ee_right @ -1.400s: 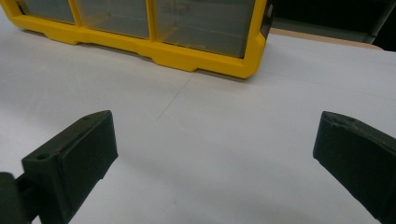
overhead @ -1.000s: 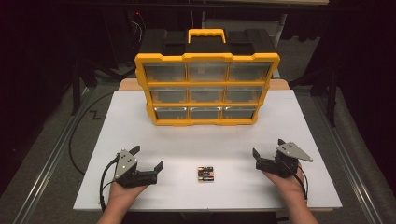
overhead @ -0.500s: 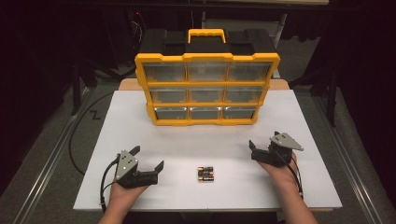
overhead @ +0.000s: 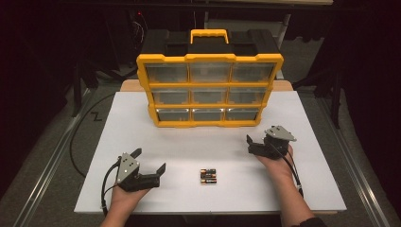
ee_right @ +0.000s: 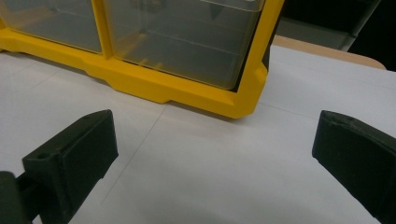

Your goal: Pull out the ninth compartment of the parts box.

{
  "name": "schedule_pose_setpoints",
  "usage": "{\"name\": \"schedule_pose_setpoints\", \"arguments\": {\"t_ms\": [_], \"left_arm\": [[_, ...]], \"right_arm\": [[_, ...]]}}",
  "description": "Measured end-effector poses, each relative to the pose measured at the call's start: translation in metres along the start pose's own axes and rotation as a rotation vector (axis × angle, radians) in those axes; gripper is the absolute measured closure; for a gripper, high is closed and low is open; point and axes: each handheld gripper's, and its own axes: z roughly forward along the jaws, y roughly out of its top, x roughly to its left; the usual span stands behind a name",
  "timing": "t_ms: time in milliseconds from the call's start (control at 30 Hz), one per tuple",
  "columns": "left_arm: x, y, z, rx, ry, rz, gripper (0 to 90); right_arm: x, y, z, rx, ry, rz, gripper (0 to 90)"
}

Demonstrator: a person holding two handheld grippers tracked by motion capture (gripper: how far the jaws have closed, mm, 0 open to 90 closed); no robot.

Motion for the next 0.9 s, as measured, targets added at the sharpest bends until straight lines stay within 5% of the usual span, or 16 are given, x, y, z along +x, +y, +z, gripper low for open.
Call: {"name": "schedule_pose_setpoints", "arguments": {"t_ms": [633, 900], "left_arm": [[0.001, 0.001, -0.001, -0.016, 0.004, -0.026, 0.1], [0.002, 0.001, -0.002, -0.012, 0.012, -0.025, 0.1]], "right_arm": [[-0.001, 0.014, 0.020, -0.019, -0.046, -0.051, 1.3], [0.004, 0.014, 0.017, -0.025, -0.047, -0.127, 1.3]]}}
